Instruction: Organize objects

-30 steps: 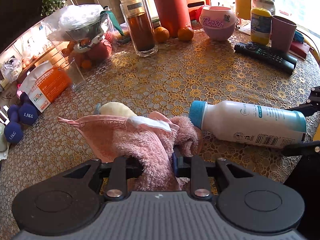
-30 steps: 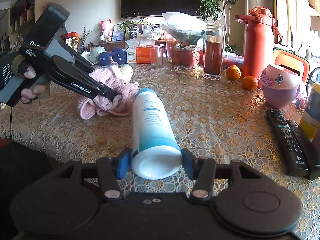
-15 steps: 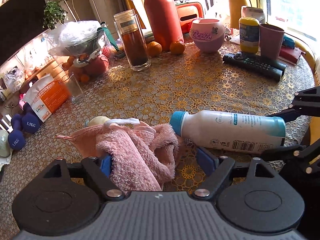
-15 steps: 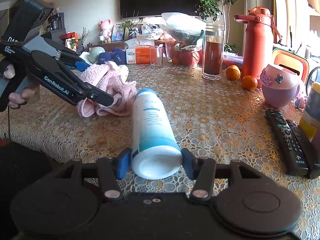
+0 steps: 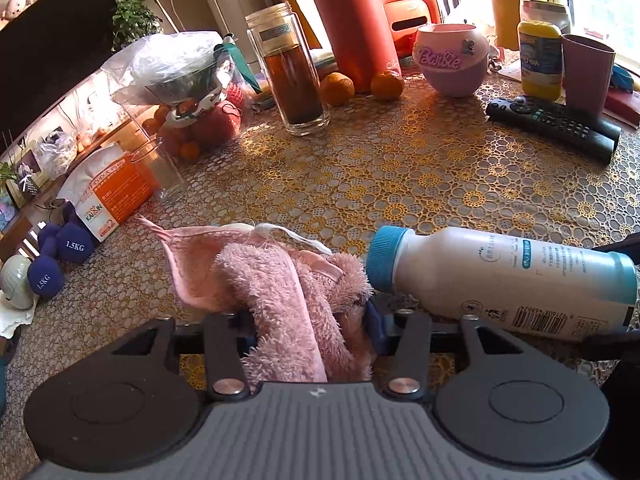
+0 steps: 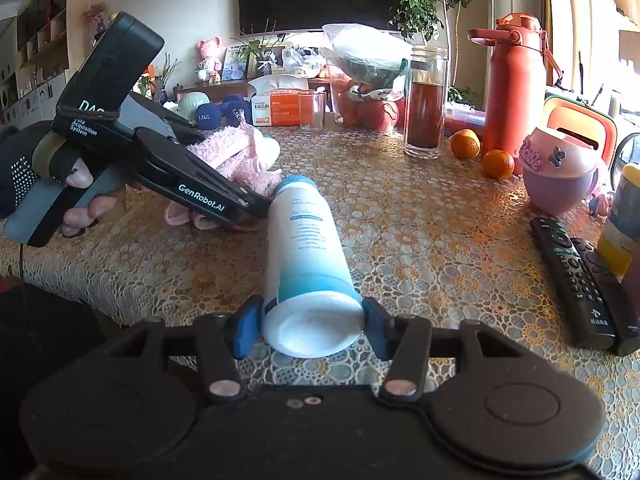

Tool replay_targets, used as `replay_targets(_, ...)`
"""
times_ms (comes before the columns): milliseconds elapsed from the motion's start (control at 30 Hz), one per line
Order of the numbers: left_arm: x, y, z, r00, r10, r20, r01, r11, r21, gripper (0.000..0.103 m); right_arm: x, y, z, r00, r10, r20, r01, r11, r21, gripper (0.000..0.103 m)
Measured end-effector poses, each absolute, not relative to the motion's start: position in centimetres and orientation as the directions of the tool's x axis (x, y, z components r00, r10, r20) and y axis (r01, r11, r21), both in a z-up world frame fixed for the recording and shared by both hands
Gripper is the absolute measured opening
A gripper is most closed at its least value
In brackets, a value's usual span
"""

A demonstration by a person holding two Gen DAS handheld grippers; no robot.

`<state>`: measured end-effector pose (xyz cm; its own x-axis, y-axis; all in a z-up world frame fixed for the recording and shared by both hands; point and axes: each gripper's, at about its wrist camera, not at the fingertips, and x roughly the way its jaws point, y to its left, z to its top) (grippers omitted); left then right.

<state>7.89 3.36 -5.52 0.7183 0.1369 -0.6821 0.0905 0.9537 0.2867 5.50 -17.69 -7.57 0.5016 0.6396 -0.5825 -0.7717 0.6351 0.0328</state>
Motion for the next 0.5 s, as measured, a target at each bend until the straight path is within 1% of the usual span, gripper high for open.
replay_targets(33, 7.7, 3.7, -5.3, 0.719, 0.122, -0.684, 0.087, 0.961, 0.263, 0.038, 5.5, -17.7, -7.5, 0.503, 0.638, -0.584, -0.772, 0.635, 0.03, 0.052)
replay_targets(133, 6.8, 4.7, -4.1, 0.73, 0.109, -0.674, 0.068, 0.971, 0.23, 0.033, 5.4, -17.6, -7.5, 0.506, 0.632, -0.587, -0.77, 0.637, 0.023, 0.052)
replay_targets(267, 4.3, 4.9, -1.4, 0.759, 0.049, -0.649, 0.095, 0.978, 0.185, 0.032, 5.4, -17.4, -7.5, 0.509, 0.627, -0.59, -0.771, 0.637, 0.012, 0.052)
replay_targets(500, 0.5, 0.8, 2.1, 0.782, -0.108, -0.614, 0.256, 0.954, 0.159, 0.032, 5.4, -17.4, -7.4, 0.509, 0.625, -0.592, -0.774, 0.634, 0.004, 0.052)
